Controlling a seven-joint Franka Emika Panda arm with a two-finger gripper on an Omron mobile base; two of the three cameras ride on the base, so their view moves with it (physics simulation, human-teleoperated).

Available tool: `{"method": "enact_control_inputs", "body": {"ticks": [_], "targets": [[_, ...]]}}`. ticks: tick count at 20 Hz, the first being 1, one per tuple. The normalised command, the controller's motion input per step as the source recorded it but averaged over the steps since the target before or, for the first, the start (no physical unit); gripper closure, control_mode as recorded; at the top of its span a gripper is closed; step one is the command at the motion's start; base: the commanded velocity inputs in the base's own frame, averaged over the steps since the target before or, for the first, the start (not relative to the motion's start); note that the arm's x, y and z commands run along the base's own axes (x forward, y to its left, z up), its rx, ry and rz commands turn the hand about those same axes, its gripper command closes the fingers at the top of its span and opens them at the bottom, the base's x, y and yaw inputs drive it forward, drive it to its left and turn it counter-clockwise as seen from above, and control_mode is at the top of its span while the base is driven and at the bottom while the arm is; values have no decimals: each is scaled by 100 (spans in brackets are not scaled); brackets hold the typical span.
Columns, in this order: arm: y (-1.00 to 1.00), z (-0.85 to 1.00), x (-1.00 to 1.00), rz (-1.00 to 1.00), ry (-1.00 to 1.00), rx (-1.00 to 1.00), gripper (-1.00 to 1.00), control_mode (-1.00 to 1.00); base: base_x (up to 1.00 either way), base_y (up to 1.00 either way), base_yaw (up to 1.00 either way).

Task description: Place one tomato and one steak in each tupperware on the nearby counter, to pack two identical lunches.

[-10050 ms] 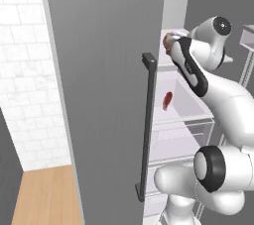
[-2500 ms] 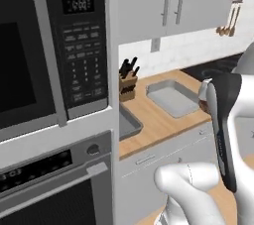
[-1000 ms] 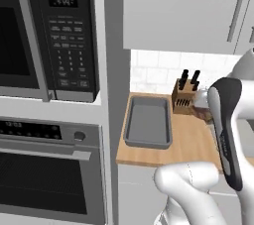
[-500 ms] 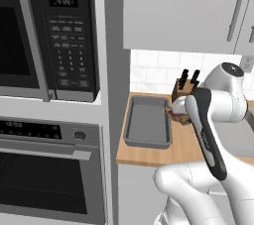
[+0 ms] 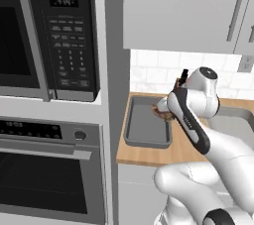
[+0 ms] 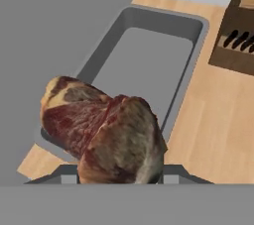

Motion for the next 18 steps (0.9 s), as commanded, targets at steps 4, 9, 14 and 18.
{"method": "enact_control_inputs", "body": {"ticks": [4, 9, 14, 18], "targets": [[0, -41, 67, 7, 1, 0, 100, -100, 0, 0, 0], [0, -37, 44, 2, 3, 0, 100, -100, 0, 0, 0], [0, -28, 41, 0, 0, 0, 100, -100, 0, 0, 0], [0, -29, 41, 0, 0, 0, 100, -100, 0, 0, 0]]}}
